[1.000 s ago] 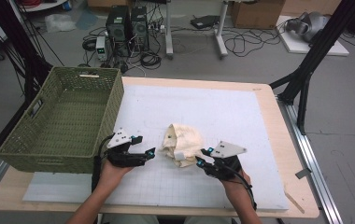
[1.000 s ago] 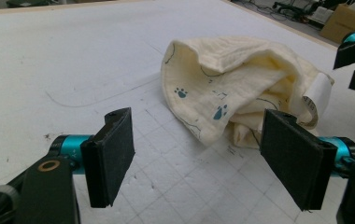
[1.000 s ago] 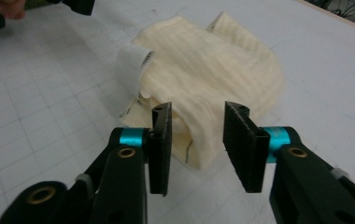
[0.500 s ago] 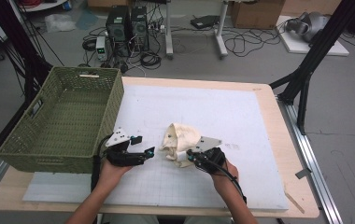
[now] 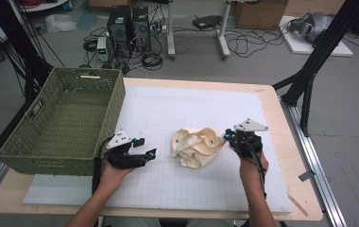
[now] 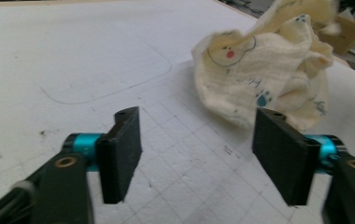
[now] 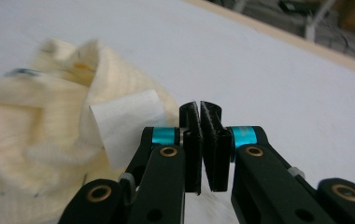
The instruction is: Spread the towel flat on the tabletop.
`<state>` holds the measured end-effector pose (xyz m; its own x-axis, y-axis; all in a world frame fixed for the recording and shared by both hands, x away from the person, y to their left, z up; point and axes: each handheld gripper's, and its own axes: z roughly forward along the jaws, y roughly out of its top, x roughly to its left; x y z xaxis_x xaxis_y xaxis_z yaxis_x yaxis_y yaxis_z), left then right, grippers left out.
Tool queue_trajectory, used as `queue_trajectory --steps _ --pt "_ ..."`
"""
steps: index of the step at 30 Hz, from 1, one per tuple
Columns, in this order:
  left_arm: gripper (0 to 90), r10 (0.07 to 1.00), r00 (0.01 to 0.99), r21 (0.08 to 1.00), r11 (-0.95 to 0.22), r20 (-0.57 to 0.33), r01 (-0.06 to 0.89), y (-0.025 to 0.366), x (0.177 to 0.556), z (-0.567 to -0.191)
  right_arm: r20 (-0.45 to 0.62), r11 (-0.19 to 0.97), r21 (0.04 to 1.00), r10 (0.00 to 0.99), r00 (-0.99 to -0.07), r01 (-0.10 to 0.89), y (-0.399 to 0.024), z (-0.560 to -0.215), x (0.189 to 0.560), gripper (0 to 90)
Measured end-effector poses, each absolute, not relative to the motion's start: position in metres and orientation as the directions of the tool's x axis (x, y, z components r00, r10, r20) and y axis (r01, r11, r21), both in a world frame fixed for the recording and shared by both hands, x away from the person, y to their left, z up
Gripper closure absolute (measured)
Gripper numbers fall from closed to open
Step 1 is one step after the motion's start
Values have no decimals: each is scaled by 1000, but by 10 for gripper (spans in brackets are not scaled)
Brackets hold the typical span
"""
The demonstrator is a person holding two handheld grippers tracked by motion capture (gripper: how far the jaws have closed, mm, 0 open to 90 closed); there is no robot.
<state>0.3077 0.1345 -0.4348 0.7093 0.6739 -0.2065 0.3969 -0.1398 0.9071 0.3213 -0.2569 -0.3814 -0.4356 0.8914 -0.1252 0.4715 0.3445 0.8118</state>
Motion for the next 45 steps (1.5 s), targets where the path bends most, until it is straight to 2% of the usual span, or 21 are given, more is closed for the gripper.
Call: queue_trajectory --steps 5,10,14,18,20,28,29,30,36,38,39,40,41,42,45 --pt "409 651 725 900 -146 -225 410 132 309 -436 -113 328 788 909 -402 520 -278 -392 319 853" --pt "467 618 747 895 -149 -247 419 128 308 -435 -70 275 803 924 -375 528 -300 -400 309 718" --pt "499 581 775 895 -168 -249 414 121 307 -433 -68 286 809 914 -401 513 -306 -404 299 620" --pt "514 562 781 894 -152 -273 422 115 308 -432 -72 303 808 902 -425 505 -310 -412 286 575" --pt "511 553 790 894 -167 -265 417 111 310 -428 -78 303 815 902 -425 494 -313 -412 282 529" --pt "437 536 787 886 -143 -306 441 78 326 -417 -65 288 839 895 -441 461 -313 -408 279 497" --pt "419 534 788 884 -148 -306 444 72 328 -418 -70 293 840 893 -444 456 -313 -408 280 495" --pt "362 535 786 876 -161 -310 454 65 330 -419 -66 292 841 891 -450 455 -313 -409 280 494" --pt "359 538 794 847 -249 -283 471 27 339 -426 -66 296 841 887 -457 453 -314 -410 281 493" --pt "443 545 790 834 -268 -282 483 20 343 -429 -62 292 842 888 -456 454 -314 -410 281 492" --pt "535 546 788 835 -265 -283 483 19 343 -430 -58 289 843 888 -457 454 -315 -410 281 492" --pt "691 547 792 842 -264 -272 471 18 344 -430 -57 288 843 887 -458 454 -315 -410 281 492" --pt "791 550 793 847 -263 -262 462 19 344 -430 -60 290 843 887 -457 452 -315 -410 281 492" --pt "845 549 796 853 -261 -253 452 21 344 -429 -57 288 843 888 -457 455 -315 -410 281 493" --pt "858 575 786 870 -242 -228 430 33 348 -424 -48 282 842 888 -457 460 -315 -411 281 495"
